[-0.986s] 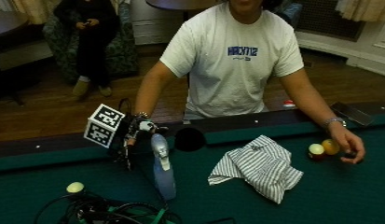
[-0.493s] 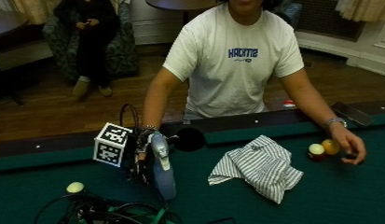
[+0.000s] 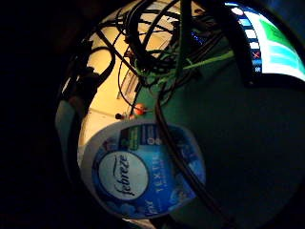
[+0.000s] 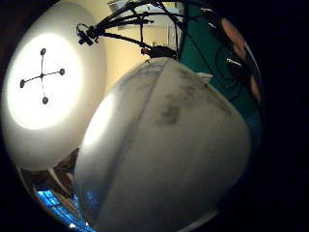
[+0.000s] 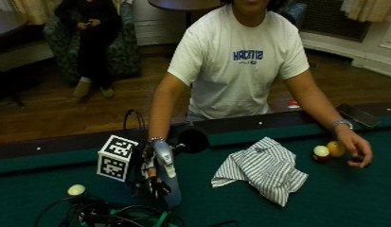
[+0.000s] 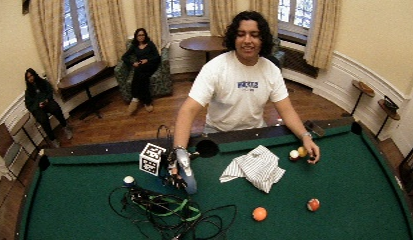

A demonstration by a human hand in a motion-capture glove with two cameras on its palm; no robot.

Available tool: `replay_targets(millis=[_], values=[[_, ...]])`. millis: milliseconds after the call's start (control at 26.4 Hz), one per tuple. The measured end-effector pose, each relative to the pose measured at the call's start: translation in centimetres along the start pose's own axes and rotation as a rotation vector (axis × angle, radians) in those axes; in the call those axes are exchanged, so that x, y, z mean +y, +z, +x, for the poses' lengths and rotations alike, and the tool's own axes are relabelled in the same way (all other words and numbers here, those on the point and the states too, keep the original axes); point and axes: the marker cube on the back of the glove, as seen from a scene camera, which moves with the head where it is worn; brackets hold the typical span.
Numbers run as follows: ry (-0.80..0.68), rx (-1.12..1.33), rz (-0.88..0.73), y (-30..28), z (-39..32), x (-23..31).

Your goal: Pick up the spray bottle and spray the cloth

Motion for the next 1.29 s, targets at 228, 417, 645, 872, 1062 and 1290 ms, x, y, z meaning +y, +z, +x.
replay_targets(millis=[228,417,645,872,1062,1290], values=[[0.021,0.004,-0.012,1.1,-0.4,-1.4],[-0.002,-0.041,0.015,1.8,-1.5,-1.8],[-0.085,0.004,0.013,1.4,-4.4,-0.5],[-0.195,-0.011,-0.058,-0.7,-13.0,0.4],[-0.247,-0.036,-0.114,-1.9,-20.3,0.7],[-0.295,-0.031,-0.181,-1.9,-26.4,0.8]])
